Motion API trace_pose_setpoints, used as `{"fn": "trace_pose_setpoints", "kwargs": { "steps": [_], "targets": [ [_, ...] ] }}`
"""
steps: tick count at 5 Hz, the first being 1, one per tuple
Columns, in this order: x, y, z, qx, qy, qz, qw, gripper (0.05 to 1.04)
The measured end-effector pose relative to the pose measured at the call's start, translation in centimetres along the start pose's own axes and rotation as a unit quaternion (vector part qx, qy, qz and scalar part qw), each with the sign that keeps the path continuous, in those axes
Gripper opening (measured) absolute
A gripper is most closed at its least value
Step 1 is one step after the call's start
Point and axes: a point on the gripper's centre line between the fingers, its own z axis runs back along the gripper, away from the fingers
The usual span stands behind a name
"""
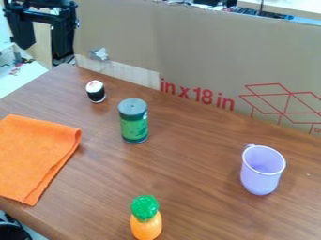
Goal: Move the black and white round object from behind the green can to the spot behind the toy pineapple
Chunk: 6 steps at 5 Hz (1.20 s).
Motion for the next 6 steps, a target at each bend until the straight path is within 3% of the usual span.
{"fn": "trace_pose_setpoints", "kwargs": {
  "steps": [2,4,5,6],
  "targets": [
    [1.0,0.2,-2.2,0.007,0.023,0.007,0.9997,1.001],
    [5.3,0.4,-3.8,0.003,0.008,-0.019,0.9998,1.001],
    [7.0,-0.1,-5.6,-0.021,-0.002,-0.055,0.9983,1.001],
    [8.3,-0.3,-7.1,-0.028,-0.005,-0.078,0.9965,1.001]
  ]
}}
